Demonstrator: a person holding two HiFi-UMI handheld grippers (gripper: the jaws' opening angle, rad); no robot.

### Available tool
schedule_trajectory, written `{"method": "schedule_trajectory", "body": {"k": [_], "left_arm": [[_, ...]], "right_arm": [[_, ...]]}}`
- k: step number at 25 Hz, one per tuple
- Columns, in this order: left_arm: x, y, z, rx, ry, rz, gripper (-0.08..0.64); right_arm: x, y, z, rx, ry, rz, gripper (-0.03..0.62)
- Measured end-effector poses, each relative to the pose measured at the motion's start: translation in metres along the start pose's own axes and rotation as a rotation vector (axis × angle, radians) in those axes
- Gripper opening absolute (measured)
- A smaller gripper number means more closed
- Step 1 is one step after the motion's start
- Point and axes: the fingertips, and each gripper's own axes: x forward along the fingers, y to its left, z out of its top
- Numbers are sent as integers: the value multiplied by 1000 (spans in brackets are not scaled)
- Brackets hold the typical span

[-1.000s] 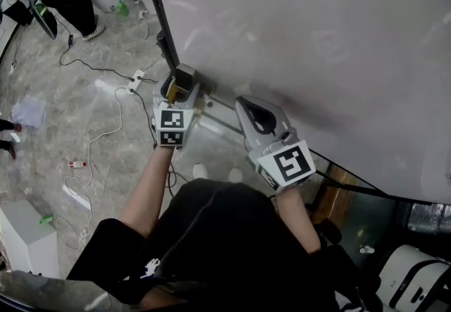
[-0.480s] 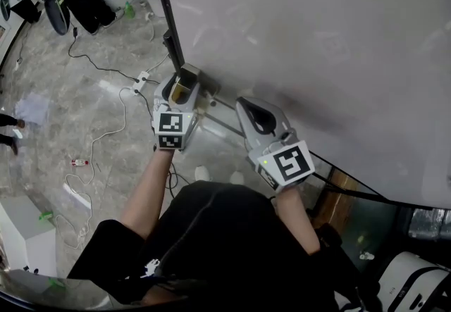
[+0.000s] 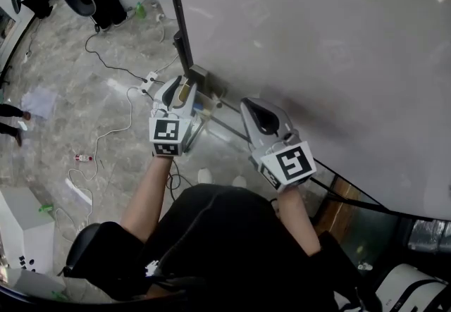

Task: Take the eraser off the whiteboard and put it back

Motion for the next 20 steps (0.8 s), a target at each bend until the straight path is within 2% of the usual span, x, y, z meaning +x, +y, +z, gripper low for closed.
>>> {"method": "schedule_trajectory", "body": {"k": [5, 11, 20], "left_arm": [[-20, -1, 28, -9, -51, 0, 124], [-49, -4, 65, -58, -143, 13, 89], [-86, -7, 86, -80, -177, 28, 44]], "right_arm": [[-6, -1, 8, -4, -17, 8, 9], [-13, -1, 17, -8, -42, 14, 9], [-21, 0, 35, -9, -104, 24, 9]]}}
